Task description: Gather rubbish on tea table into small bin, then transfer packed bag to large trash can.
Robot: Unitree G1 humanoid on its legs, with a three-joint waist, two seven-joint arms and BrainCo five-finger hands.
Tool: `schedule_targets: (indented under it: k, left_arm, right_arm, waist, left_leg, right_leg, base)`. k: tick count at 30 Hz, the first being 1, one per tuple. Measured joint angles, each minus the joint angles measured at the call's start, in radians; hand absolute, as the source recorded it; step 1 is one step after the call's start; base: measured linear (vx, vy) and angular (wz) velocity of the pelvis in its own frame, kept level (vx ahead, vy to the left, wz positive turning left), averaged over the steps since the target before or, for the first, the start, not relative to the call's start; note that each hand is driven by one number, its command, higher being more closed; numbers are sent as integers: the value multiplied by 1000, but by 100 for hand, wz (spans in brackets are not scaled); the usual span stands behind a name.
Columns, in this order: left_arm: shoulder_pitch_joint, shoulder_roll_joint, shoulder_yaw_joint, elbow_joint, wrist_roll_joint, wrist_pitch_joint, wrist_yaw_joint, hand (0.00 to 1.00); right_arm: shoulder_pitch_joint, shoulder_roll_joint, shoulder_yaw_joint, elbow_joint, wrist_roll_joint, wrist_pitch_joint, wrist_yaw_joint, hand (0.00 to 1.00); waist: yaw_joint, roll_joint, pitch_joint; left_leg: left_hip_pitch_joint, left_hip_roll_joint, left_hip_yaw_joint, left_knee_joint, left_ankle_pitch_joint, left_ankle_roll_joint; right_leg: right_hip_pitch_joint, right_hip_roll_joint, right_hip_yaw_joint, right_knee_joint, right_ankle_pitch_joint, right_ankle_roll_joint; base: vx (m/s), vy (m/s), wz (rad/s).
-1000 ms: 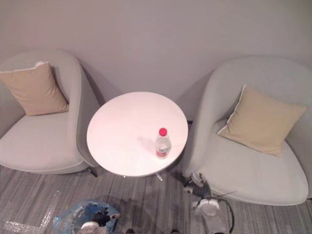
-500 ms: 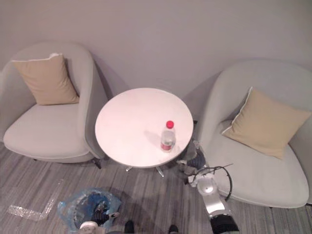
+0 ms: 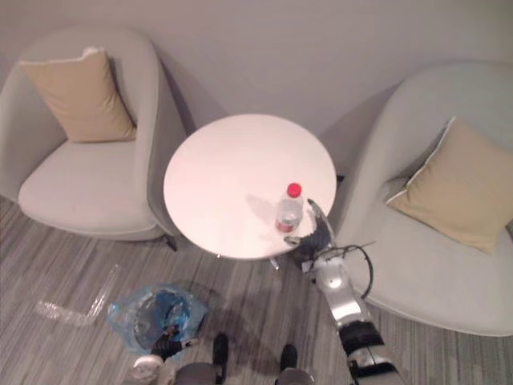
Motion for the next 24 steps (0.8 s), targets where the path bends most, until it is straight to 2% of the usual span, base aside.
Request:
schedule_targets:
  k: [4, 5, 10, 13, 17, 19, 24]
  left_arm:
    - [-13, 0, -8, -13, -27, -5, 1, 0]
    - [-22, 0, -8, -17, -38, -7, 2, 0]
    - [-39, 3, -8, -25, -70, -10, 8, 0]
    - [-40, 1, -11, -33, -84, -14, 20, 0]
    - [-40, 1, -20, -37, -95, -19, 23, 0]
    - [-40, 3, -26, -38, -95, -19, 24, 0]
    - [-36, 3, -26, -39, -89, -6, 19, 0]
  right_arm:
    - [-75, 0, 0, 45, 43, 6, -20, 0]
    - [-103, -4, -1, 64, 47, 7, -31, 100]
    - [-182, -9, -9, 85, 89, 7, -64, 100]
    - [-202, -10, -12, 99, 126, 11, -88, 100]
    - [-200, -8, -13, 95, 138, 11, -91, 100]
    - [-180, -6, -20, 63, 154, 11, -90, 100]
    - [1, 4, -51, -197, 144, 5, -77, 100]
  waist:
    - [6, 12, 35]
    - [8, 15, 58]
    - [18, 20, 88]
    - [38, 20, 88]
    - [44, 21, 89]
    - [42, 21, 89]
    - [32, 19, 87]
  left_leg:
    - [-47, -2, -12, 24, 0, 0]
    - [-51, -4, -19, 34, 0, 0]
    - [-106, -13, -36, 65, -1, 0]
    - [-113, -13, -45, 70, -1, 0]
    - [-119, -16, -55, 82, -1, 0]
    - [-118, -17, -62, 84, -1, 0]
    - [-92, -13, -53, 80, -1, 0]
  right_leg:
    - [-38, -5, -8, 24, 0, 0]
    - [-40, -8, -8, 33, 0, 0]
    - [-79, -16, -10, 49, 0, 0]
    - [-80, -15, -12, 52, -1, 0]
    - [-80, -16, -13, 58, -5, 0]
    - [-79, -18, -12, 66, -11, 0]
    - [-58, -17, 0, 66, -13, 3]
  base:
    - [-7, 19, 15]
    - [-18, 17, 9]
    - [-49, 23, 11]
    - [-45, -2, 9]
    - [-48, -7, 7]
    - [-52, -7, 8]
    - [-33, -12, -5]
